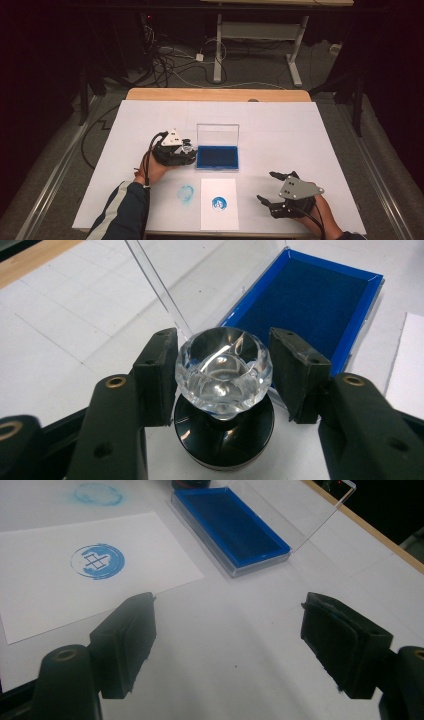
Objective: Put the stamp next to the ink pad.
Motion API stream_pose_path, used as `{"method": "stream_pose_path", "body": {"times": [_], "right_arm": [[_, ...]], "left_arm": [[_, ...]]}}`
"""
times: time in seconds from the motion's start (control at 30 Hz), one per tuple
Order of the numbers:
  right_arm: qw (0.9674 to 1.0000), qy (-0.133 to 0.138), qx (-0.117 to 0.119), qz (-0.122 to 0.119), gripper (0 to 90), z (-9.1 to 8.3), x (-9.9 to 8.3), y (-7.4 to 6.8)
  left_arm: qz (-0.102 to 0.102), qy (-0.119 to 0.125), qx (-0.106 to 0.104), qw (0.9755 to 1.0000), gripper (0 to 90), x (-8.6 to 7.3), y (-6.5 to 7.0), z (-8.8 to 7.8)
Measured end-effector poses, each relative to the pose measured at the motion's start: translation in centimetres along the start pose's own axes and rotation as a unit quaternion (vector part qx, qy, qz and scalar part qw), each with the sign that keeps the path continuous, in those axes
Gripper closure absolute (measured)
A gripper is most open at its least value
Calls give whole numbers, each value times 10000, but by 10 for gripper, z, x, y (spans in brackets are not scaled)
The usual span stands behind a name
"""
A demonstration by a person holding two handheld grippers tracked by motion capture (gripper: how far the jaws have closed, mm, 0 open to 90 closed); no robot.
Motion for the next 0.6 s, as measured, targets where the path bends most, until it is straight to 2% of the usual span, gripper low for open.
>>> {"method": "stream_pose_path", "body": {"times": [0.2,0.27,0.6], "right_arm": [[10000,11,-1,-5,220,0,1,0],[10000,15,-11,-5,220,0,1,0],[10000,73,-68,-3,220,-2,2,1]], "left_arm": [[15,139,88,9999,382,6,1,-7],[86,197,145,9997,366,9,1,-11],[230,609,385,9971,319,23,1,-36]]}}
Point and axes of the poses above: each handheld gripper's, and its own axes: z roughly forward along the jaws, x roughly out of its top, y roughly to its right, the point moved 9 cm from there along z, roughly forward along the jaws, and after that the axes turned 1 degree about -y, right-handed, at the moved point
